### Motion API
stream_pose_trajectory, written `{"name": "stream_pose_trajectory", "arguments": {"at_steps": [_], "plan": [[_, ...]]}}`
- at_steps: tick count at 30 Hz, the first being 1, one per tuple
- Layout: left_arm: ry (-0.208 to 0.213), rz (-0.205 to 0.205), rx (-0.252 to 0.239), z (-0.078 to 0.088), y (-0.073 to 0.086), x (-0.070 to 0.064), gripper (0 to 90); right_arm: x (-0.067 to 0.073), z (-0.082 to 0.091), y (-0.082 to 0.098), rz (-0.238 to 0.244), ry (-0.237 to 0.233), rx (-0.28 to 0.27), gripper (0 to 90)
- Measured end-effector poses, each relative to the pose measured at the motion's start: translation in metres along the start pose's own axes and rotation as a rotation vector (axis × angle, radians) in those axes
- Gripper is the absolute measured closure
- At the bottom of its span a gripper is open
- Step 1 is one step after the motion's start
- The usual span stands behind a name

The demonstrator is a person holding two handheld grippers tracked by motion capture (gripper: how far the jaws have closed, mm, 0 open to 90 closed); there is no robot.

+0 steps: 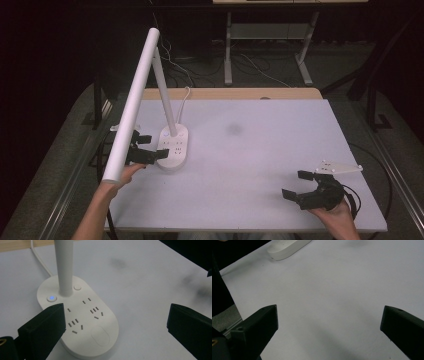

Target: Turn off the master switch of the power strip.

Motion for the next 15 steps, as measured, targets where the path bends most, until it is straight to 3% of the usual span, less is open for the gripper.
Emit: {"name": "stream_pose_trajectory", "arguments": {"at_steps": [15], "plan": [[-0.027, 0.023, 0.022, -0.003, -0.013, 0.021, 1.5, 0.000, 0.000, 0.001, 0.003, 0.003, 0.002, 0.7]]}}
Point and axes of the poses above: each handheld gripper's, and its own axes: z roughly backward along the jaws, y roughly out of its underside, x roughly to its left, the point moved 2 cm from there along -z, roughly forward along the jaws, and after that the axes turned 7 degrees about y, right-handed, at the moved point
